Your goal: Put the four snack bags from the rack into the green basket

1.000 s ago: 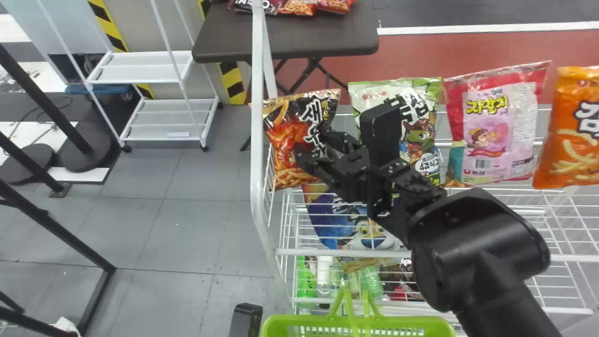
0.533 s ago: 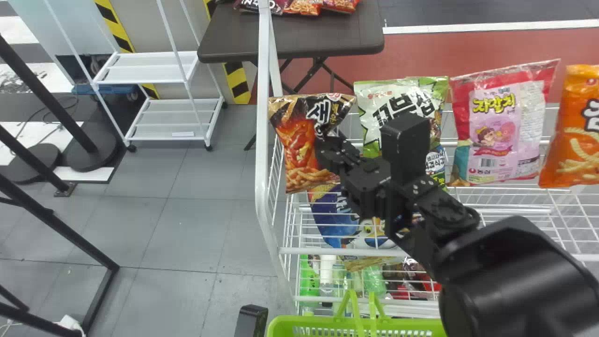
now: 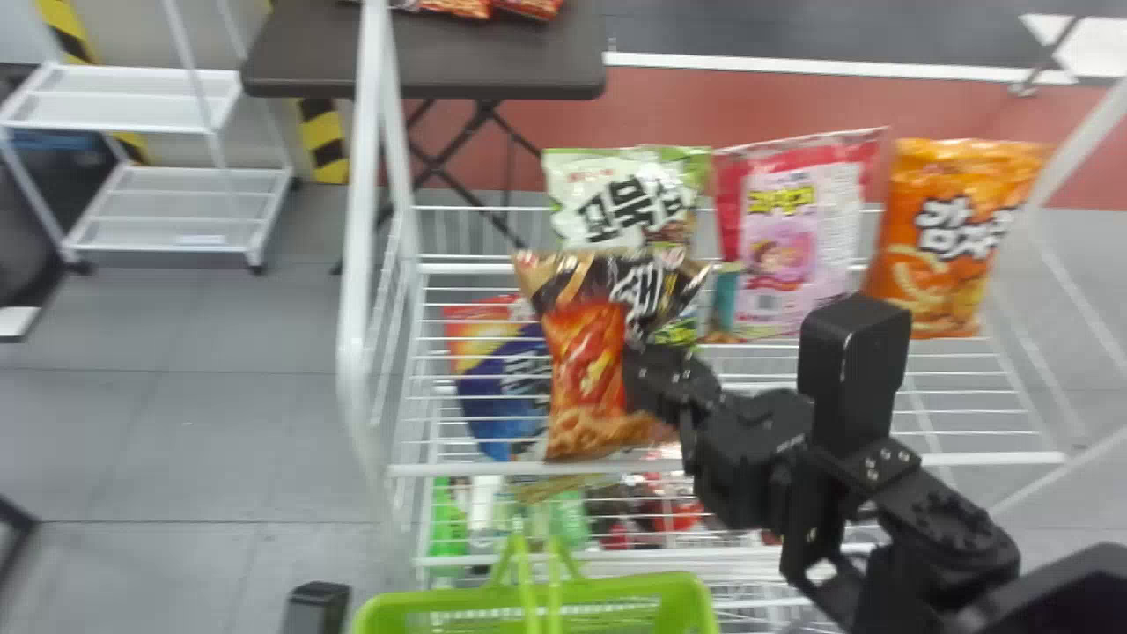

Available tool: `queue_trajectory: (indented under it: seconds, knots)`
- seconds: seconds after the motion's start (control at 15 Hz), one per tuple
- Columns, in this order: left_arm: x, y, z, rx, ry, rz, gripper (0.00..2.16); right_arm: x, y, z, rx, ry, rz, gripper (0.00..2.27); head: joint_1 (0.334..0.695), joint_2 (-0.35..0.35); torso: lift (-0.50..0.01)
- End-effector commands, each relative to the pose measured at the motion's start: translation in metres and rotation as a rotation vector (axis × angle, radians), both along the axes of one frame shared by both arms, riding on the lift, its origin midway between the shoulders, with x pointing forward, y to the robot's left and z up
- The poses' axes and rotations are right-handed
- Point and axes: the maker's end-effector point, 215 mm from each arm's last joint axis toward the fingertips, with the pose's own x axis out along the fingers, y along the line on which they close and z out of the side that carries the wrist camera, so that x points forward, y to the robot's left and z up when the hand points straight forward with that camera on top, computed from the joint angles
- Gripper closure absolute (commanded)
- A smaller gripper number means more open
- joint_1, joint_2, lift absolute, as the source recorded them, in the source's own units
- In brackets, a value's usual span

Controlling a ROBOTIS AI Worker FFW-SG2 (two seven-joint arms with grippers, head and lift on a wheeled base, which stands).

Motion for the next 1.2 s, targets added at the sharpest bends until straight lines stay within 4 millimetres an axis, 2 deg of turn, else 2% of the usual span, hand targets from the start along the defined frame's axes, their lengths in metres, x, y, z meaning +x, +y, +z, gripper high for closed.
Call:
queue_trajectory:
  seconds: [0.0, 0.13, 0.2, 0.33, 0.4, 0.53, 0.67, 0.87, 1.13]
  knots:
    - [-0.002, -0.001, 0.002, -0.013, 0.006, 0.001, 2.13, -0.052, -0.034, -0.022, -0.051, 0.182, -0.016, 2.12, 0.695, -0.22, -0.006]
    - [-0.002, -0.003, 0.002, -0.015, 0.004, -0.001, 2.13, -0.098, -0.058, -0.041, -0.096, 0.341, -0.033, 2.12, 0.695, -0.304, -0.006]
    - [-0.002, -0.005, 0.003, -0.018, 0.004, 0.0, 2.13, -0.114, -0.067, -0.046, -0.114, 0.386, -0.045, 2.12, 0.695, -0.349, -0.006]
    - [-0.004, -0.007, 0.004, -0.02, 0.004, -0.004, 2.13, -0.154, -0.079, -0.066, -0.129, 0.519, -0.051, 2.12, 0.695, -0.35, -0.006]
    - [-0.004, -0.007, 0.004, -0.02, 0.004, -0.004, 2.13, -0.176, -0.078, -0.078, -0.128, 0.597, -0.048, 2.12, 0.695, -0.35, -0.006]
    - [-0.005, -0.008, 0.003, -0.021, 0.008, -0.006, 2.13, -0.2, -0.052, -0.094, -0.045, 0.682, -0.015, 2.12, 0.695, -0.35, -0.006]
    - [-0.008, -0.012, 0.004, -0.022, 0.007, -0.017, 2.13, -0.203, -0.024, -0.107, 0.004, 0.691, 0.026, 2.12, 0.695, -0.35, -0.006]
    - [-0.012, -0.014, 0.005, -0.027, -0.002, -0.023, 2.13, -0.197, 0.0, -0.113, 0.036, 0.659, 0.057, 2.12, 0.695, -0.35, -0.006]
    - [-0.016, -0.012, 0.005, -0.025, -0.014, -0.014, 2.13, -0.181, 0.0, -0.122, 0.042, 0.612, 0.043, 2.12, 0.695, -0.35, -0.006]
